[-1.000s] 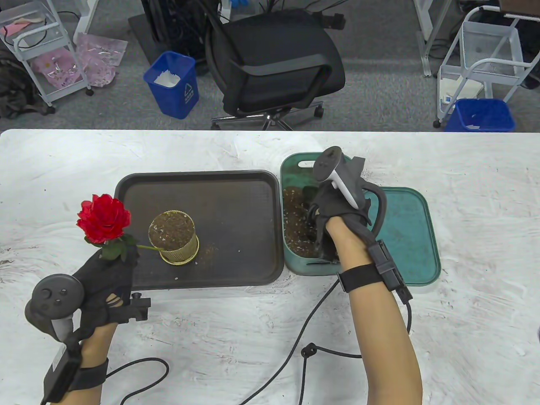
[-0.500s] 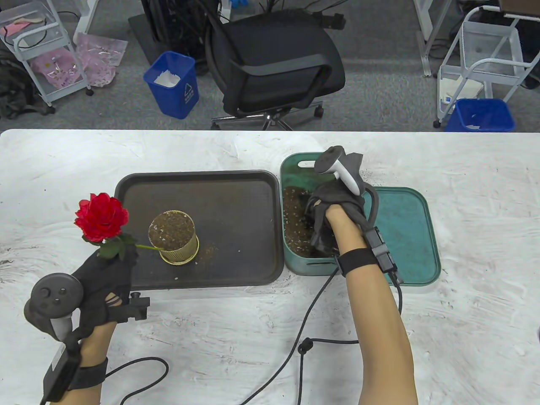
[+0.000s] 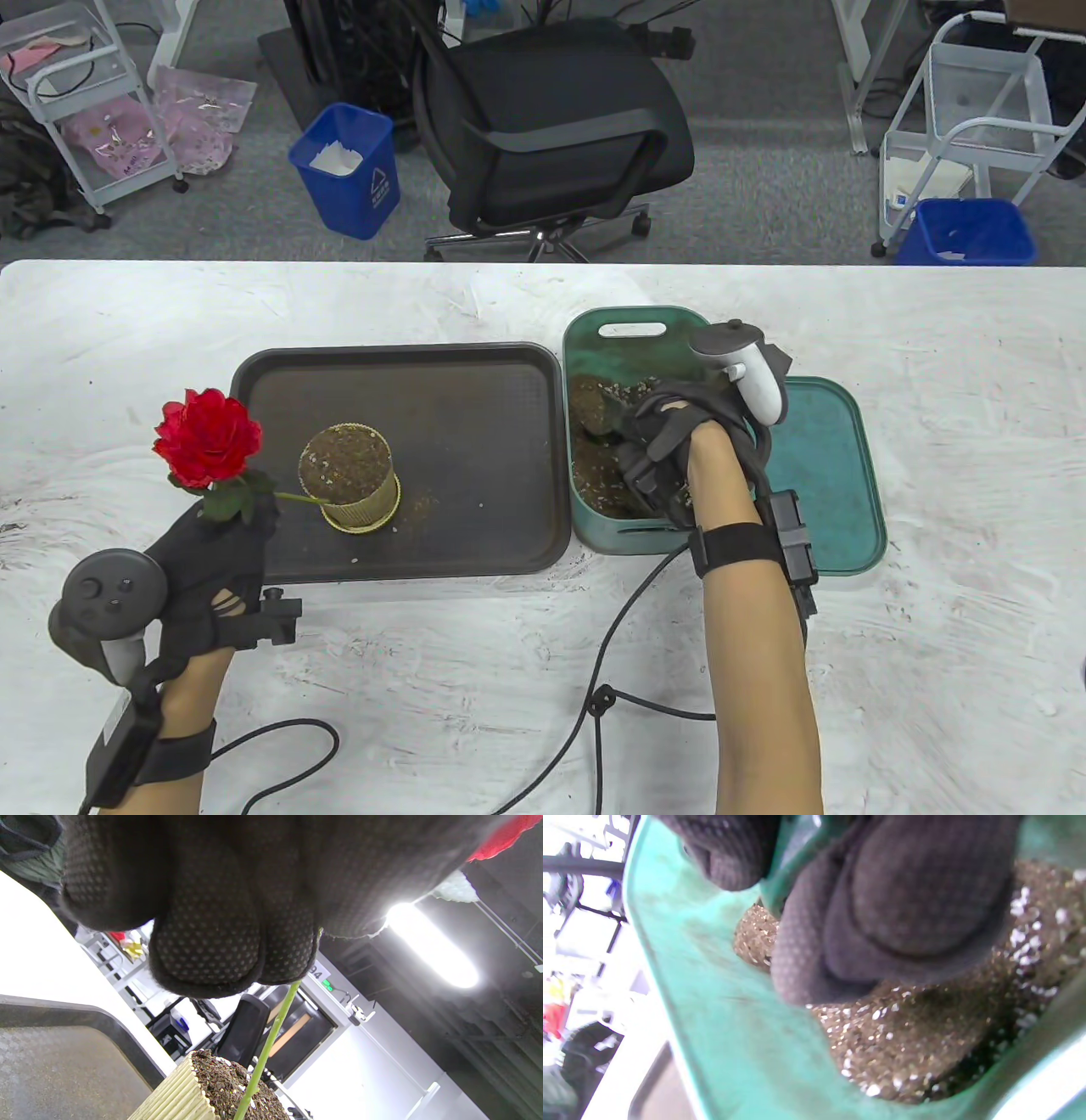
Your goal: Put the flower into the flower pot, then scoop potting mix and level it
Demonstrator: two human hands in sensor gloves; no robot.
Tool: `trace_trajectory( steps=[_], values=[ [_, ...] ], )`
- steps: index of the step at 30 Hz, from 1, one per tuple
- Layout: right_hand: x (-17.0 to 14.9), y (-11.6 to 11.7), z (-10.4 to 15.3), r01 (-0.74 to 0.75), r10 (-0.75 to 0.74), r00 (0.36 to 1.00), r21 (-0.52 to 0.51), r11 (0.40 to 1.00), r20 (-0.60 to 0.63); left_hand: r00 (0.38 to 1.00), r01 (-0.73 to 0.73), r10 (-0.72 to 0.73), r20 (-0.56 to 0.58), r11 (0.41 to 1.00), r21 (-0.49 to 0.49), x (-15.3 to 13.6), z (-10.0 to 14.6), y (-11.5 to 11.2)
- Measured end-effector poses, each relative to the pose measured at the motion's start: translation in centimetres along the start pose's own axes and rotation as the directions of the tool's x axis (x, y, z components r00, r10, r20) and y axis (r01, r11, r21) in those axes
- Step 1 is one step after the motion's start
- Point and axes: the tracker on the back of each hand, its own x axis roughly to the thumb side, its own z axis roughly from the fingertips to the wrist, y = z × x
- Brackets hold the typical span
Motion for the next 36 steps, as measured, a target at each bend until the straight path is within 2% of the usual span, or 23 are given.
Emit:
trace_trajectory(
  steps=[10,14,19,24,26,27,32,36],
  values=[
    [-2.9,-0.4,3.8,0.276,-0.272,0.955,-0.024,0.961,0.117,1.0,-0.018,0.018,-0.012,1.0,-0.005,-0.1,0.0,0.0],
    [-2.9,-0.8,5.8,0.286,-0.273,0.948,-0.064,0.956,0.162,1.0,-0.021,0.021,-0.017,1.0,-0.005,-0.2,-0.1,0.0],
    [-1.8,-0.2,7.7,0.24,-0.224,0.947,-0.043,0.97,0.232,1.0,-0.021,0.021,-0.011,1.0,-0.006,0.0,0.0,0.0],
    [0.5,3.6,8.5,0.151,-0.159,0.94,0.051,0.987,0.302,1.0,-0.018,0.018,-0.008,1.0,-0.006,0.0,0.0,0.0],
    [2.0,6.5,8.4,0.104,-0.137,0.935,0.117,0.988,0.328,1.0,-0.019,0.019,-0.008,1.0,-0.006,0.0,0.0,0.0],
    [2.2,7.1,8.3,0.095,-0.134,0.934,0.13,0.987,0.332,1.0,-0.02,0.02,-0.008,1.0,-0.007,0.0,0.0,0.0],
    [4.7,13.1,6.9,-0.002,-0.085,0.932,0.241,0.971,0.351,1.0,-0.023,0.023,-0.014,1.0,-0.007,0.0,0.0,0.0],
    [6.1,16.8,5.7,-0.076,-0.022,0.934,0.257,0.963,0.356,1.0,-0.024,0.024,-0.012,1.0,-0.008,0.0,0.0,0.0]
  ],
)
